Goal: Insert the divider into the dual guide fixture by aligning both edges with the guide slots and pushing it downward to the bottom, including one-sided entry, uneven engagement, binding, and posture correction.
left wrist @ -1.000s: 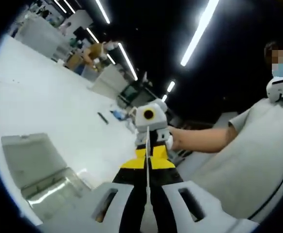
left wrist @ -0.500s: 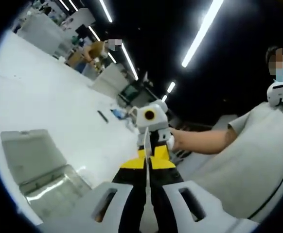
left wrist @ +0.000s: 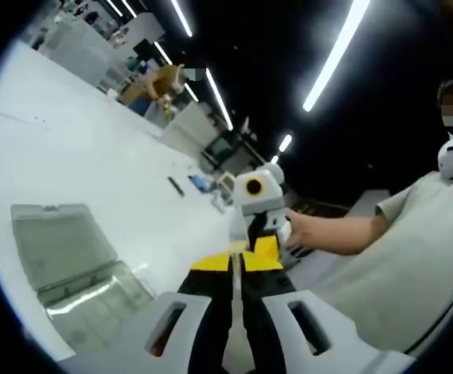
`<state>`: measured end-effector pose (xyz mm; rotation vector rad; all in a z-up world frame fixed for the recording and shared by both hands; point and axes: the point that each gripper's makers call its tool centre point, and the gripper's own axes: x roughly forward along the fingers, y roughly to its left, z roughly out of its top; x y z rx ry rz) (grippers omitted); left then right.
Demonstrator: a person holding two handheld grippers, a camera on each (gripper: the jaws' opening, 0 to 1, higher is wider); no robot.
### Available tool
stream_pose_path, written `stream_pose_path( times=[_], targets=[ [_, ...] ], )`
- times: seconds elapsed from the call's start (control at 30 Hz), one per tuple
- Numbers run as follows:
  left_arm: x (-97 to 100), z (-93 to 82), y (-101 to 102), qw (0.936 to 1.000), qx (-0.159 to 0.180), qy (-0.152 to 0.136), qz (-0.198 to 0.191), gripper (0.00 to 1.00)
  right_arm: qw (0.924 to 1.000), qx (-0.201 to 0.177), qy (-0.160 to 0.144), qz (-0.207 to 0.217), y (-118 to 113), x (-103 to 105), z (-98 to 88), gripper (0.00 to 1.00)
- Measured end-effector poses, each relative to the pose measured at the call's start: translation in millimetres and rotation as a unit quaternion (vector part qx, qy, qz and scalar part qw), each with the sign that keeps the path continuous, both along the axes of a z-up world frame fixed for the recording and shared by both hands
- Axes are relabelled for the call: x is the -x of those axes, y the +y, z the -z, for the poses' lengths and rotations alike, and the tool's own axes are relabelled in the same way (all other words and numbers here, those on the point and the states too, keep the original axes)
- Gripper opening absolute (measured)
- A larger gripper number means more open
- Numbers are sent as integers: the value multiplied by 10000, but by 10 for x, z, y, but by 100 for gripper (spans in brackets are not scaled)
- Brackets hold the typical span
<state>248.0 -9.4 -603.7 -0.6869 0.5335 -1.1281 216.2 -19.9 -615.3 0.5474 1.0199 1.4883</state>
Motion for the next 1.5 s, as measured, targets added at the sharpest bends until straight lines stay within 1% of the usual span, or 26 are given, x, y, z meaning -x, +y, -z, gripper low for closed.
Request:
stream_pose_path(
  times=[0.07, 0.13, 0.2, 0.27, 0.3, 0.37, 0.4, 0.43, 0.47, 0.63, 0.67, 0.7, 0.77, 0.83, 0.9, 0.93, 1.0, 1.07, 1.1, 1.17, 1.23, 1.27, 1.3, 1.37, 1.4, 1.5],
  targets=[
    [-18, 33, 24, 9999, -54, 48, -71, 0, 10000, 42, -57, 48, 13, -10, 21, 0],
    [-17, 60, 38, 9999, -116, 46, -114, 1, 9998, 157, 59, 127, 38, -16, 61, 0],
    [-8, 62, 53, 9998, -125, 59, -136, 2, 9999, 125, -9, 110, 60, 5, 51, 0],
    [1, 54, 64, 9997, -161, -43, -161, 1, 9998, 144, 38, 112, 66, 6, 51, 0],
    [4, 38, 65, 9997, -144, -104, -154, 0, 9997, 179, -29, 136, 66, -15, 64, 0],
    [-12, 38, 72, 9995, -216, -160, -148, 0, 9997, 198, -7, 145, 71, -22, 58, 0],
    [-19, 32, 75, 9996, -211, -92, -138, 0, 9996, 221, 7, 159, 73, -30, 61, 0],
    [-40, 44, 91, 9997, -195, 53, -159, 0, 9996, 225, 15, 177, 89, -35, 58, 0],
    [-47, 47, 105, 9997, -168, 95, -155, 0, 9996, 226, 8, 185, 100, -35, 55, 0],
    [-41, 70, 168, 9996, -169, 120, -178, 1, 9995, 228, -4, 239, 168, -18, 63, 0],
    [-41, 89, 180, 9995, -145, 235, -181, 1, 9994, 251, 32, 254, 179, -18, 69, 0],
    [-38, 90, 184, 9994, -127, 264, -171, 1, 9994, 226, 78, 236, 185, -6, 60, 0],
    [-33, 84, 181, 9995, -143, 221, -164, 1, 9992, 296, -23, 265, 186, -22, 85, 0],
    [-36, 117, 183, 9994, -220, 216, -152, 2, 9988, 402, 3, 287, 181, -24, 114, 0],
    [-50, 143, 180, 9991, -376, 36, -207, 4, 9983, 469, 61, 340, 178, -38, 131, 0],
    [-45, 148, 171, 9988, -426, 27, -224, 4, 9979, 512, 57, 393, 177, -55, 144, 0],
    [-41, 165, 170, 9983, -530, -37, -225, 5, 9971, 551, 149, 496, 185, -67, 144, 0],
    [-30, 210, 179, 9979, -630, -56, -157, 9, 9966, 569, 96, 581, 187, -96, 140, 0],
    [-16, 241, 179, 9971, -752, -83, -128, 11, 9956, 651, 116, 666, 179, -121, 159, 0],
    [4, 278, 190, 9955, -915, -241, -112, 11, 9948, 729, 67, 707, 168, -150, 194, 0],
    [22, 287, 193, 9953, -938, -226, -91, 11, 9937, 824, 111, 750, 155, -163, 223, 0],
    [25, 292, 202, 9949, -972, -263, -107, 12, 9929, 880, 181, 776, 149, -175, 244, 0],
    [27, 296, 207, 9945, -1002, -287, -117, 13, 9925, 913, 181, 791, 145, -185, 255, 0],
    [37, 327, 220, 9924, -1157, -410, -110, 15, 9913, 1006, 202, 824, 146, -201, 276, 0],
    [37, 363, 236, 9891, -1349, -589, -102, 18, 9901, 1067, 245, 877, 141, -226, 293, 0],
    [64, 376, 241, 9873, -1448, -648, -118, 21, 9883, 1223, 235, 885, 150, -241, 325, 0]
  ],
)
